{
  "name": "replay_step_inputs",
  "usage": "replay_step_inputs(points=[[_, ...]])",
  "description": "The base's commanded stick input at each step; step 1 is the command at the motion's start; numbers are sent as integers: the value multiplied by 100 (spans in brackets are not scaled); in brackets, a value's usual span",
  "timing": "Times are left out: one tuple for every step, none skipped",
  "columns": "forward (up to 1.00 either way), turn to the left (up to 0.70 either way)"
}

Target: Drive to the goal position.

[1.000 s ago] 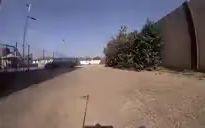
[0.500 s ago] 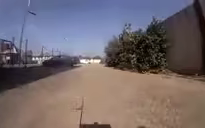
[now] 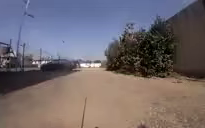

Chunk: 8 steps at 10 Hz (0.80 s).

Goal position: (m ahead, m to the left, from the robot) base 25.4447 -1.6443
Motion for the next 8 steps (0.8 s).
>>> replay_step_inputs(points=[[100,0],[100,0],[100,0],[100,0],[100,0],[100,2],[100,16],[100,23]])
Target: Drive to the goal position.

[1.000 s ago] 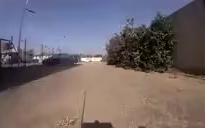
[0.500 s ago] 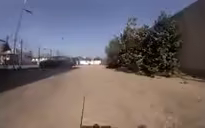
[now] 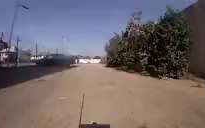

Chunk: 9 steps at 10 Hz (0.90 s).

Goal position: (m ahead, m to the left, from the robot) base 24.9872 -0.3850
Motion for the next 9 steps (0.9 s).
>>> replay_step_inputs(points=[[100,8],[100,0],[100,0],[100,0],[100,0],[100,0],[100,0],[100,0],[100,0]])
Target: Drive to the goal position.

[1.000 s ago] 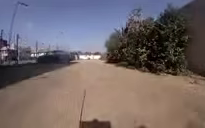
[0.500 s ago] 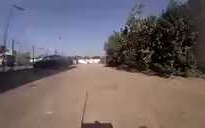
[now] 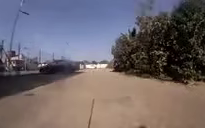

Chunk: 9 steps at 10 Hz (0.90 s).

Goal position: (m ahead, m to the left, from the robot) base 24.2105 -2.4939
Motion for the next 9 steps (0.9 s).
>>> replay_step_inputs(points=[[100,0],[100,0],[100,0],[100,0],[100,0],[100,0],[100,0],[100,0],[100,0]])
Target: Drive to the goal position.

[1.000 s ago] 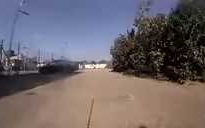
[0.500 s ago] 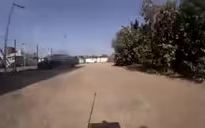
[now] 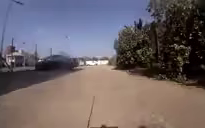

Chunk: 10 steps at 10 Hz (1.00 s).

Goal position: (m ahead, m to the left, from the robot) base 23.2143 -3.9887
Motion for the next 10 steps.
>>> replay_step_inputs(points=[[100,0],[100,0],[100,0],[100,0],[100,0],[100,0],[100,0],[100,0],[100,0],[100,0]])
